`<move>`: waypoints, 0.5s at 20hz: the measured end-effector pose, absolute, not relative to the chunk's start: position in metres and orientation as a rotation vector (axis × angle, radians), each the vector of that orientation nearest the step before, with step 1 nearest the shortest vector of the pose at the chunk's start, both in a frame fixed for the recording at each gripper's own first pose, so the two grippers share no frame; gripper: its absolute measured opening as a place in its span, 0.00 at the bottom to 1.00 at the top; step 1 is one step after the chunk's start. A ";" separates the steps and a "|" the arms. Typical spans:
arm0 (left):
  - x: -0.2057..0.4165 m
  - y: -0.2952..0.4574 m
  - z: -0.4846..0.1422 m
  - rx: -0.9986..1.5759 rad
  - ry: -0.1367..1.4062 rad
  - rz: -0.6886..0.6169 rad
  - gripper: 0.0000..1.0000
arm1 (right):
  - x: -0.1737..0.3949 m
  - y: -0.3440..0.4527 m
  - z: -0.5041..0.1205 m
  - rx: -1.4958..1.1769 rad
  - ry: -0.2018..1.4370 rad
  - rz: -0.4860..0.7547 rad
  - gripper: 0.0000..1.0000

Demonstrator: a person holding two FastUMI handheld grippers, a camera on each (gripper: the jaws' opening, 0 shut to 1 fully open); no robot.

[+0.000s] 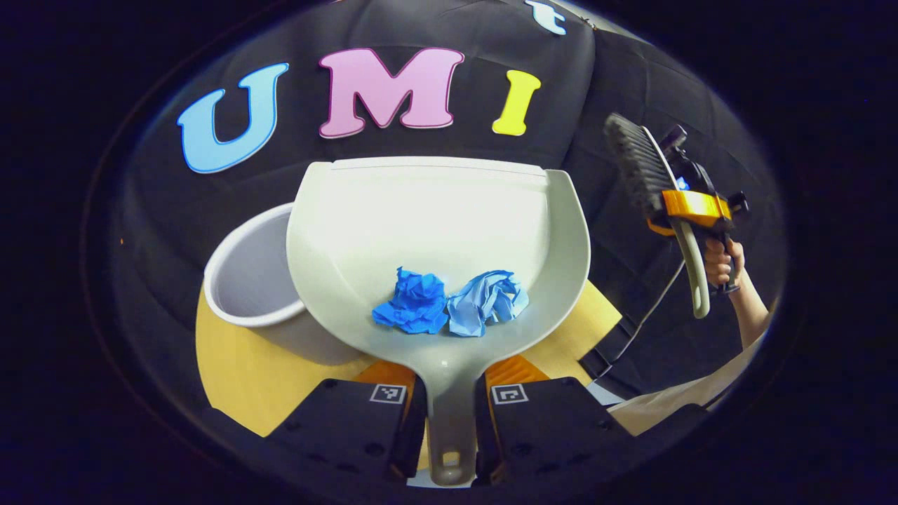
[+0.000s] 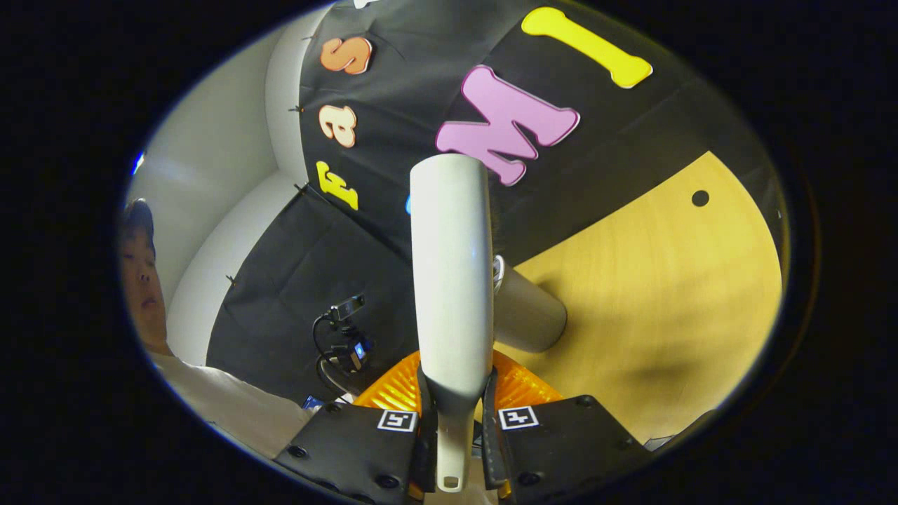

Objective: Pick up the small broom and dustpan from the desktop, sweep the trash into the dustpan with the broom, and then empty the trash into the garbage bin.

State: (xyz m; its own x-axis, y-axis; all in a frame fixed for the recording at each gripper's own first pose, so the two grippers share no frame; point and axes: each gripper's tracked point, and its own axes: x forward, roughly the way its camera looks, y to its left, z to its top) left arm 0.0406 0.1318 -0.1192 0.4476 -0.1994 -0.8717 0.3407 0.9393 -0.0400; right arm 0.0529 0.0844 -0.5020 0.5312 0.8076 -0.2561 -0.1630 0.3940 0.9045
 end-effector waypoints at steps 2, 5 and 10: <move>0.066 0.181 -0.103 0.298 1.029 -0.247 0.28 | 0.051 0.084 -0.501 0.991 0.771 0.674 0.28; 0.091 0.249 -0.097 0.448 1.081 -0.106 0.27 | 0.054 0.083 -0.502 0.993 0.773 0.633 0.27; 0.101 0.295 -0.118 0.625 1.246 -0.005 0.28 | 0.060 0.081 -0.504 1.022 0.773 0.576 0.28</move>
State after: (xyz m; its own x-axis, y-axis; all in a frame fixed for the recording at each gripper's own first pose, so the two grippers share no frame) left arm 0.1014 0.2953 -0.1182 0.3414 0.3269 -0.8812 0.3342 0.8341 0.4389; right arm 0.0604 0.0810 -0.5040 0.6068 0.7385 -0.2940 -0.0703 0.4183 0.9056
